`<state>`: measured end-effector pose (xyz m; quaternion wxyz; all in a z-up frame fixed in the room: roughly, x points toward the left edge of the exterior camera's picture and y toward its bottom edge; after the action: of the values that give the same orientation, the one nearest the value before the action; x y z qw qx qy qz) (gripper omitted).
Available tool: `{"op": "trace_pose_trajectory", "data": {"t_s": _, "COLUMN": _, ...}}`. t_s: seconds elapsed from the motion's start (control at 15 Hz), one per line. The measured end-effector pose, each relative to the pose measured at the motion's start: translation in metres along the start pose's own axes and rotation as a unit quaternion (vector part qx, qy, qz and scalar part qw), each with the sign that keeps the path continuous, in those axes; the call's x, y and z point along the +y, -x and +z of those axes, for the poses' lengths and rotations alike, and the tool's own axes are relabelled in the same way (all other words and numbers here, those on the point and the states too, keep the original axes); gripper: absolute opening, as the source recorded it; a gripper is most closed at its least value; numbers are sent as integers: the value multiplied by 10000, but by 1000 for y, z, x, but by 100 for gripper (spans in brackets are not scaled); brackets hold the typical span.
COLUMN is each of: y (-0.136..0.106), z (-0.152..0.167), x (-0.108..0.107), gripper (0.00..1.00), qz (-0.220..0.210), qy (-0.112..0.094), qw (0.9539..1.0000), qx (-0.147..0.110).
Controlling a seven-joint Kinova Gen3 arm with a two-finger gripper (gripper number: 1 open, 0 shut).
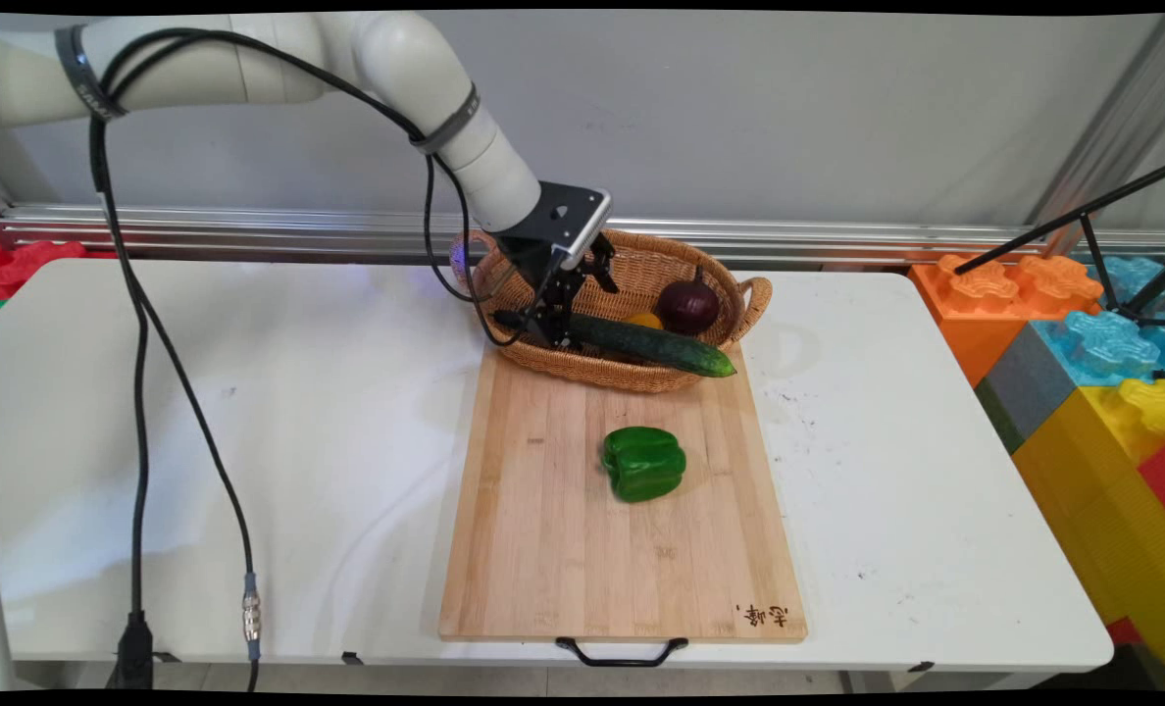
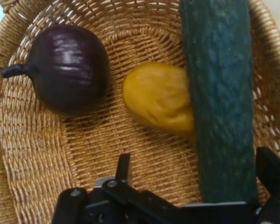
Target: Pick up the cucumber from the vegetable basket, then place the picked object on the cutting board
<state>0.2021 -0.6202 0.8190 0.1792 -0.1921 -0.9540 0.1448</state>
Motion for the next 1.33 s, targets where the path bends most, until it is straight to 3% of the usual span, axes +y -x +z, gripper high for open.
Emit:
{"op": "trace_pose_trajectory", "data": {"t_s": 0.2, "y": 1, "z": 8, "x": -3, "gripper": 100, "qz": 13, "qy": -31, "qw": 10000, "qx": 1}}
{"op": "trace_pose_trajectory", "data": {"t_s": 0.27, "y": 1, "z": 10, "x": -3, "gripper": 0, "qz": 10, "qy": -41, "qw": 10000, "qx": 1}}
{"op": "trace_pose_trajectory", "data": {"t_s": 0.93, "y": 0, "z": 7, "x": -2, "gripper": 0, "qz": -271, "qy": -98, "qw": 9995, "qx": -87}}
{"op": "trace_pose_trajectory", "data": {"t_s": 1.33, "y": -10, "z": -24, "x": -3, "gripper": 0, "qz": -774, "qy": -449, "qw": 9959, "qx": -124}}
